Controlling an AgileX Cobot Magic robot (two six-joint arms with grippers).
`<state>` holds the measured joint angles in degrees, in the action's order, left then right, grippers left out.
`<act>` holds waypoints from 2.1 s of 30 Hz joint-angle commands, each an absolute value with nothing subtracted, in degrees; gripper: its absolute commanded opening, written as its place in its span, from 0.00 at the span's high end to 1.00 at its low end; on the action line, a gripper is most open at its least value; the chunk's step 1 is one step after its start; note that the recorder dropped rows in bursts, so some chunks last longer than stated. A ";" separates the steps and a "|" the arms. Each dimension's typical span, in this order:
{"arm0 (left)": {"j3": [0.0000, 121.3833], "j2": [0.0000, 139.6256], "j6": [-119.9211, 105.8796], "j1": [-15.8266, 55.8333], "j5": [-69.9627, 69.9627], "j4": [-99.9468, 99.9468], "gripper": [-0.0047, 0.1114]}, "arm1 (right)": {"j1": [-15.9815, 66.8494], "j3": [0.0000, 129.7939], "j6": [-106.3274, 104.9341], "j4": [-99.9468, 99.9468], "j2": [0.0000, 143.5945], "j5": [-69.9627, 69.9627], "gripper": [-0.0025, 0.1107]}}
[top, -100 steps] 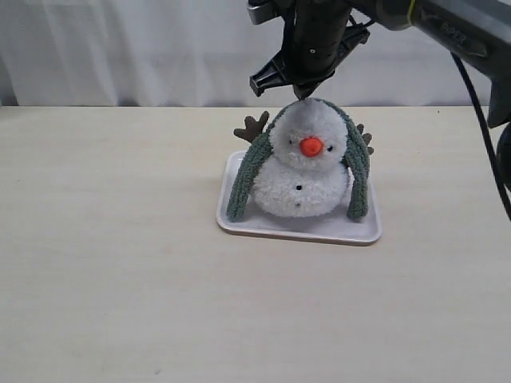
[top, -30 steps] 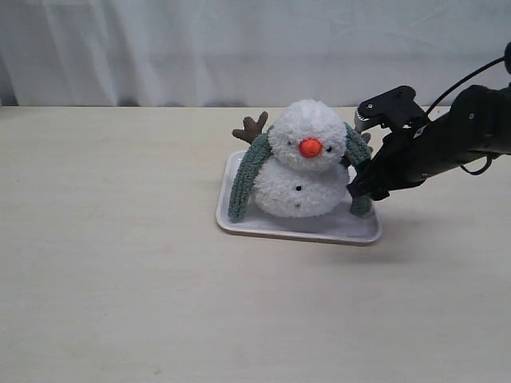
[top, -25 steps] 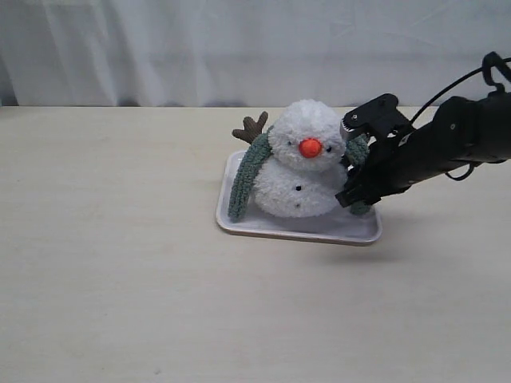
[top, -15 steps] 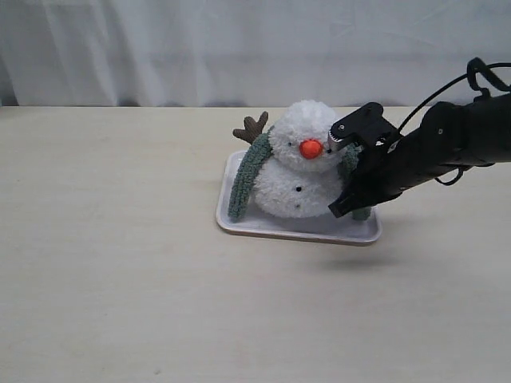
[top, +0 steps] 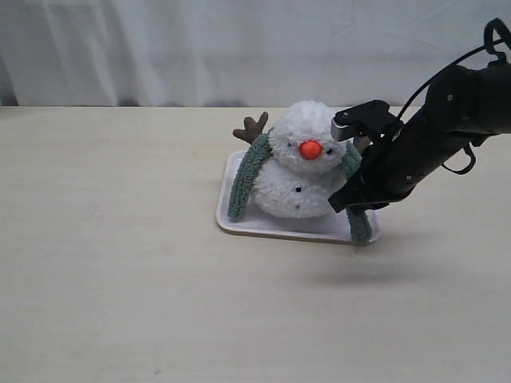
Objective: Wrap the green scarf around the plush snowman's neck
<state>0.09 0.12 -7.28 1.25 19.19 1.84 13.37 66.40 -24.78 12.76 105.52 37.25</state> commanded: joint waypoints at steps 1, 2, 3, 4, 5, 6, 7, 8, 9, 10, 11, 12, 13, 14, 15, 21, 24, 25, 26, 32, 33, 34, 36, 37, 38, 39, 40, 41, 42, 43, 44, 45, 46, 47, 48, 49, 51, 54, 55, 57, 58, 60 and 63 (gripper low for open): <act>0.00 0.00 -7.32 1.40 18.58 2.22 0.96 | 13.49 66.61 -24.35 13.72 106.76 39.33 0.94; 0.00 0.00 -7.32 1.40 18.58 2.22 0.96 | 13.49 66.61 -24.35 14.25 106.88 39.33 0.94; 0.00 0.00 -7.32 1.40 18.58 2.22 0.96 | 13.49 66.61 -24.67 14.71 106.98 39.08 0.94; 0.00 0.00 -7.32 1.40 18.58 2.22 0.96 | 13.49 66.61 -24.81 14.95 106.98 38.89 0.94; 0.00 0.00 -7.32 1.40 18.58 2.22 0.96 | 13.49 66.61 -25.06 15.42 106.98 38.81 0.94; 0.00 0.00 -7.32 1.40 18.58 2.22 0.96 | 13.49 66.61 -25.67 15.84 106.98 38.76 0.94; 0.00 0.00 -7.32 1.40 18.58 2.22 0.96 | 13.49 66.61 -26.09 16.28 106.98 38.76 0.94; 0.00 0.00 -7.32 1.40 18.58 2.22 0.96 | 13.49 66.61 -26.22 16.28 106.98 38.76 0.94; 0.00 0.00 -7.32 1.40 18.58 2.22 0.96 | 13.49 66.61 -26.34 16.47 106.98 38.76 0.94; 0.00 0.00 -7.32 1.40 18.58 2.22 0.96 | 13.49 66.61 -26.47 16.84 106.98 38.76 0.94; 0.00 0.00 -7.32 1.40 18.58 2.22 0.96 | 13.49 66.61 -27.18 17.50 106.98 38.76 0.94; 0.00 0.00 -7.32 1.40 18.58 2.22 0.96 | 13.49 66.61 -27.94 18.35 106.98 38.76 0.94; 0.00 0.00 -7.32 1.40 18.58 2.22 0.96 | 13.49 66.61 -28.94 19.40 107.10 38.76 0.94; 0.00 0.00 -7.32 1.40 18.58 2.22 0.96 | 13.49 66.48 -30.14 20.89 107.10 38.76 0.94; 0.00 0.00 -7.32 1.40 18.58 2.22 0.96 | 13.49 66.22 -31.42 22.10 107.12 38.76 0.94; 0.00 0.00 -7.32 1.40 18.58 2.22 0.96 | 13.49 64.72 -32.80 23.49 107.12 36.39 0.91; 0.00 0.00 -7.32 1.40 18.58 2.22 0.96 | 13.49 64.33 -32.80 23.49 107.12 36.28 0.81; 0.00 0.00 -7.32 1.40 18.58 2.22 0.96 | 13.49 64.33 -32.36 23.49 107.12 36.28 0.77; 0.00 0.00 -7.32 1.40 18.58 2.22 0.96 | 13.49 64.33 -31.97 23.49 107.12 36.39 0.72; 0.00 0.00 -7.32 1.40 18.58 2.22 0.96 | 13.49 64.33 -30.68 23.49 106.52 40.31 0.52; 0.00 0.00 -7.32 1.40 18.58 2.22 0.96 | 13.49 64.33 -30.68 23.49 106.51 41.32 0.52; 0.00 0.00 -7.32 1.40 18.58 2.22 0.96 | 13.49 64.47 -30.68 23.85 106.42 42.85 0.52; 0.00 0.00 -7.32 1.40 18.58 2.22 0.96 | 13.49 64.59 -30.68 24.83 106.39 45.95 0.52; 0.00 0.00 -7.32 1.40 18.58 2.22 0.96 | 13.49 64.59 -30.79 25.29 106.29 47.17 0.52; 0.00 0.00 -7.32 1.40 18.58 2.22 0.96 | 13.49 64.59 -31.15 25.98 106.29 48.23 0.52; 0.00 0.00 -7.32 1.40 18.58 2.22 0.96 | 13.49 64.59 -31.51 26.48 106.29 48.96 0.52; 0.00 0.00 -7.32 1.40 18.58 2.22 0.96 | 13.49 64.59 -31.95 26.99 106.17 49.91 0.52; 0.00 0.00 -7.32 1.40 18.58 2.22 0.96 | 13.49 64.59 -32.49 27.64 106.05 51.00 0.52; 0.00 0.00 -7.32 1.40 18.58 2.22 0.96 | 13.49 64.59 -32.72 28.05 105.83 51.95 0.52; 0.00 0.00 -7.32 1.40 18.58 2.22 0.96 | 13.49 64.59 -32.72 28.41 105.81 52.73 0.52; 0.00 0.00 -7.32 1.40 18.58 2.22 0.96 | 13.49 64.59 -32.72 29.00 105.47 53.57 0.52; 0.00 0.00 -7.32 1.40 18.58 2.22 0.96 | 13.49 64.59 -32.72 29.37 105.08 54.53 0.52; 0.00 0.00 -7.32 1.40 18.58 2.22 0.96 | 13.49 64.59 -32.72 29.49 104.70 55.18 0.53; 0.00 0.00 -7.32 1.40 18.58 2.22 0.96 | 13.49 64.59 -32.52 29.49 104.21 55.98 0.52; 0.00 0.00 -7.32 1.40 18.58 2.22 0.96 | 13.49 64.59 -31.88 29.49 103.59 56.53 0.52; 0.00 0.00 -7.32 1.40 18.58 2.22 0.96 | 13.49 64.59 -31.68 29.49 102.90 57.10 0.52; 0.00 0.00 -7.32 1.40 18.58 2.22 0.96 | 13.49 64.59 -30.76 30.28 101.43 57.67 0.52; 0.00 0.00 -7.32 1.40 18.58 2.22 0.96 | 13.85 64.59 -30.91 34.92 99.37 58.36 0.52; 0.00 0.00 -7.32 1.40 18.58 2.22 0.96 | 14.75 64.59 -30.91 35.15 98.79 58.26 0.53; 0.00 0.00 -7.32 1.40 18.58 2.22 0.96 | 18.21 64.59 -30.91 33.95 97.53 57.10 0.56; 0.00 0.00 -7.32 1.40 18.58 2.22 0.96 | 19.98 64.59 -30.91 33.08 97.11 55.82 0.57; 0.00 0.00 -7.32 1.40 18.58 2.22 0.96 | 24.96 64.59 -29.82 30.75 96.26 51.07 0.57; 0.00 0.00 -7.32 1.40 18.58 2.22 0.96 | 31.05 64.59 -20.47 28.50 96.07 41.97 0.54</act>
